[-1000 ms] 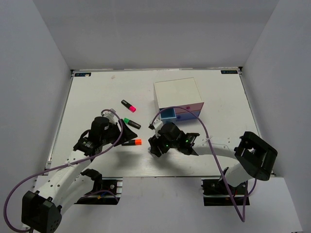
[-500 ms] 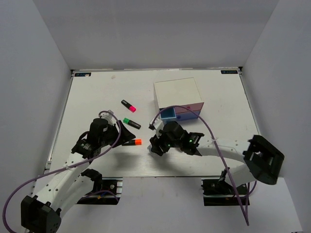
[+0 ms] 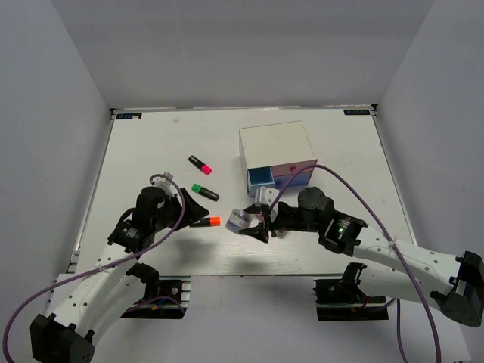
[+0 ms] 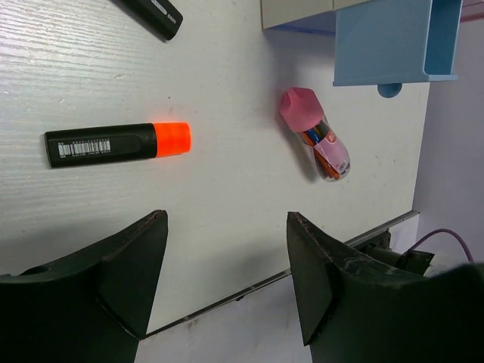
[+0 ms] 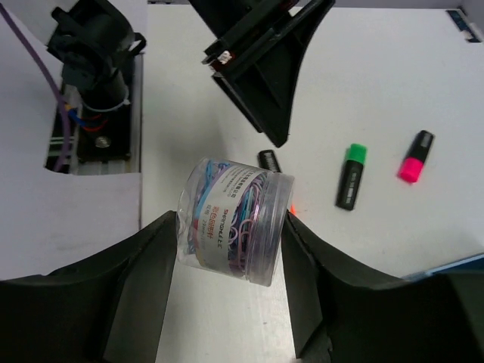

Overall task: Sort the stationery into containers
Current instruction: Place the stationery in the drawer.

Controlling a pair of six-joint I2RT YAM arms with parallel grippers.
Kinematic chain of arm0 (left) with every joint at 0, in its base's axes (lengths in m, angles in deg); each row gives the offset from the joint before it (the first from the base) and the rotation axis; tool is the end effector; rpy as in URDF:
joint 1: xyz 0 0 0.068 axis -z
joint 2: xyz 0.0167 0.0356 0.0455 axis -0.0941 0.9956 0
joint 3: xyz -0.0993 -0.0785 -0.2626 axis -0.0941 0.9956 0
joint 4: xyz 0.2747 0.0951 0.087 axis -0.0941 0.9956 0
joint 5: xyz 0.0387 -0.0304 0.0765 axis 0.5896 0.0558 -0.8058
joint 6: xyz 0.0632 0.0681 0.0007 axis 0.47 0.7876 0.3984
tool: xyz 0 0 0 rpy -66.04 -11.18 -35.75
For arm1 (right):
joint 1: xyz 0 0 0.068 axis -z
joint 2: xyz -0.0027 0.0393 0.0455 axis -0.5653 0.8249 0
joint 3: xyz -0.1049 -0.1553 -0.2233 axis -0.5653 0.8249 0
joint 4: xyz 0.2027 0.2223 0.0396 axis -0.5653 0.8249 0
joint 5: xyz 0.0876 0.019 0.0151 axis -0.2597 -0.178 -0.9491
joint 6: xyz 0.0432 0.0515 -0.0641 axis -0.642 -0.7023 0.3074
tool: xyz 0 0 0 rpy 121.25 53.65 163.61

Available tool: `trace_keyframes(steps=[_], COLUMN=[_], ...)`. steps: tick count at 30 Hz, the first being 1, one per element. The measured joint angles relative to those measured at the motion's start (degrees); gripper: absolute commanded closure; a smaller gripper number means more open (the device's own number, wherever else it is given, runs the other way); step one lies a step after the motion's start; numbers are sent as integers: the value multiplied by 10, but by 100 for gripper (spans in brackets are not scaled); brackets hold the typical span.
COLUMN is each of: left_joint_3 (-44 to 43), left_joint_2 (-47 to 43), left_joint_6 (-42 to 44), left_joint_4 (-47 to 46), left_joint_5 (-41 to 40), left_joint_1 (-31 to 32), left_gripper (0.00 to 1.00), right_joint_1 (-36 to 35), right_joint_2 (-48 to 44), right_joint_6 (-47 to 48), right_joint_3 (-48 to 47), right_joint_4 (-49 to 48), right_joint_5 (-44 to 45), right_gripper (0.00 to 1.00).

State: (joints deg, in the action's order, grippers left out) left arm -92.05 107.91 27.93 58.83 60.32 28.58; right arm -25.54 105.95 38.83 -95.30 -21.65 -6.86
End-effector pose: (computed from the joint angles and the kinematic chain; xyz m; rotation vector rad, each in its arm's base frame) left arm 0.1953 -0.1035 0.2052 -0.3400 2.3530 -0.8657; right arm 0.1261 0.2736 0.3077 -1.2340 1.2829 0.9172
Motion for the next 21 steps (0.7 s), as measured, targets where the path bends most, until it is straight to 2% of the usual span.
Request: trace_keyframes(steps=[5,8,21], left_joint_3=[0,0,10], left_joint_2=[-3,-3,-14], left_joint_6=[-1,-2,-2], left_joint_4=[0,0,-3], left_joint_5=[0,0,0], left_joint_1=[0,0,0], left_gripper=[26,26,26], right_joint_1=[17,37,153], right_joint_2=[15,30,82], right_joint_6=[60,94,184], right_joint_3=[-2,-10,-88], right_joint_4=[-20,-28,-24], right_joint_5=[48,70,80], right_gripper=[94,94,96])
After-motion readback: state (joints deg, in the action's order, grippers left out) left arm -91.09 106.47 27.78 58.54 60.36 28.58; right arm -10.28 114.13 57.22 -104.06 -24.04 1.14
